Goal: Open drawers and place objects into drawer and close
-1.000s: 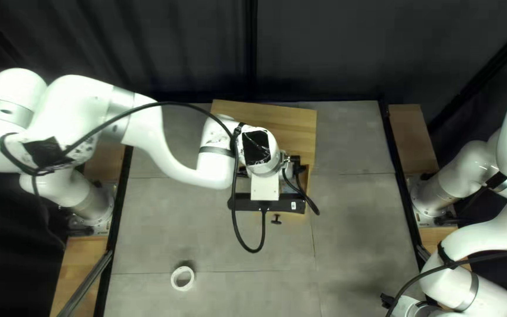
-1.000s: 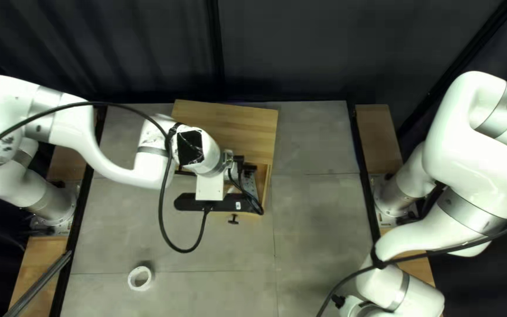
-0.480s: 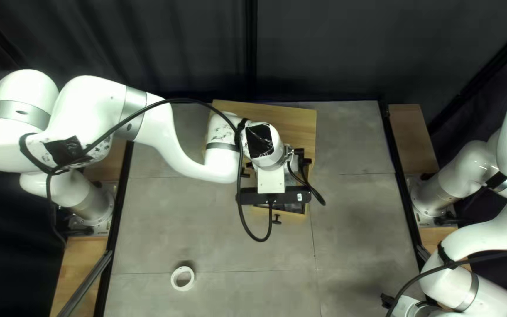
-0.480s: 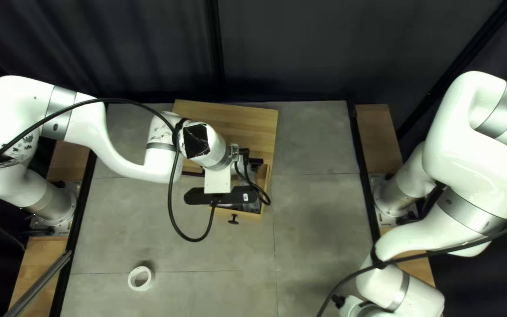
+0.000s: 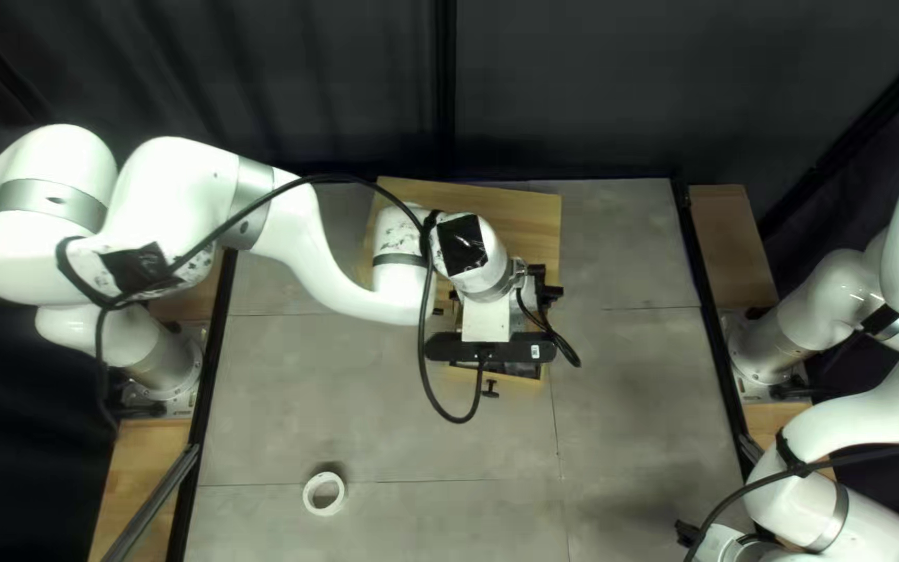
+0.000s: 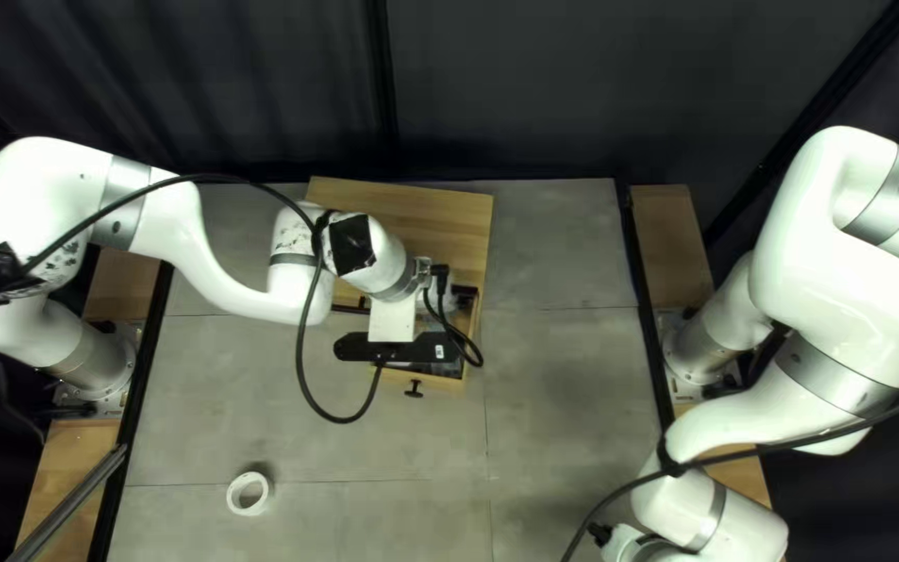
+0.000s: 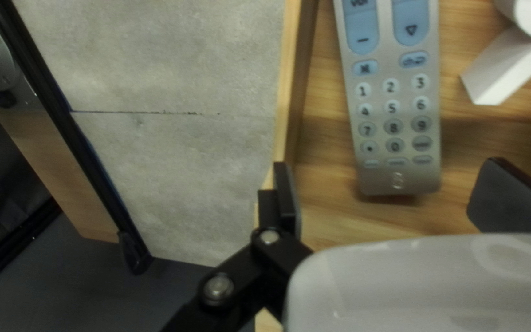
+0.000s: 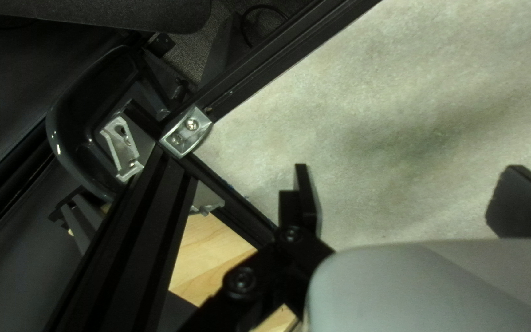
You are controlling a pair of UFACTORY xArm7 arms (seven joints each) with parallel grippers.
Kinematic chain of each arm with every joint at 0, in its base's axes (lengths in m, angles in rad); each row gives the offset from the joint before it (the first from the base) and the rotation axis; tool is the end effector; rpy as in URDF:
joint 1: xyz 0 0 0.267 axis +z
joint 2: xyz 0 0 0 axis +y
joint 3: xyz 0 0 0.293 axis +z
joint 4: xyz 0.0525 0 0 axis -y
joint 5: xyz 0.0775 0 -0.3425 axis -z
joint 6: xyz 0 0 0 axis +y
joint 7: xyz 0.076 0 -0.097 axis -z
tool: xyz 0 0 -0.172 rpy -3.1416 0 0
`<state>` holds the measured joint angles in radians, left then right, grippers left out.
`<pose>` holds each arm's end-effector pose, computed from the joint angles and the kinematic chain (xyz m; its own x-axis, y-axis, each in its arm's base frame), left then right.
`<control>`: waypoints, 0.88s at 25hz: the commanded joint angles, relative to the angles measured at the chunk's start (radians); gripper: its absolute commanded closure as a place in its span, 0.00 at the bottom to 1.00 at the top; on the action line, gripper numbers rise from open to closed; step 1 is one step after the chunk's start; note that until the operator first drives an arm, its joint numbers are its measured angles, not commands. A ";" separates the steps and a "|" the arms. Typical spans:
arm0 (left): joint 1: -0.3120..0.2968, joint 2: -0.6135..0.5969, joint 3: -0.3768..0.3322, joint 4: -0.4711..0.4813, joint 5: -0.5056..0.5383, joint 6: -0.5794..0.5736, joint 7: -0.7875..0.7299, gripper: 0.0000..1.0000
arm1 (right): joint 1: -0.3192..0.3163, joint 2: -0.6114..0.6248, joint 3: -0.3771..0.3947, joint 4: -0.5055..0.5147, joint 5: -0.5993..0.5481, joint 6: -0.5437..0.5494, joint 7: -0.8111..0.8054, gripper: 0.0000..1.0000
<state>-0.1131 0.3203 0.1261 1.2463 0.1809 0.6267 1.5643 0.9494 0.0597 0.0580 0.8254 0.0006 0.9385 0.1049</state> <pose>0.6154 0.0259 0.1535 -0.0951 -0.9789 -0.1811 -0.9486 0.1443 -0.2817 0.2086 0.3316 0.0851 0.6116 0.7724 -0.1713 0.7854 -0.6188 0.0141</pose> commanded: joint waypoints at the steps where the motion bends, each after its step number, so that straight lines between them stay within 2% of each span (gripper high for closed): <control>1: -0.002 0.004 0.004 -0.008 0.006 -0.008 -0.009 0.00 | 0.000 0.000 0.000 0.000 0.000 0.000 0.000 0.00; 9: -0.007 -0.003 0.014 -0.040 0.019 -0.052 -0.041 0.00 | 0.000 0.000 0.000 0.000 0.000 0.000 0.000 0.00; 22: 0.020 -0.015 0.000 -0.100 -0.006 -0.149 0.013 0.00 | 0.000 0.000 0.000 0.000 0.000 0.000 0.000 0.00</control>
<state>-0.0958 0.3040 0.1279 1.1518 0.1768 0.4889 1.5715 0.9494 0.0597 0.0580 0.8254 0.0006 0.9385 0.1049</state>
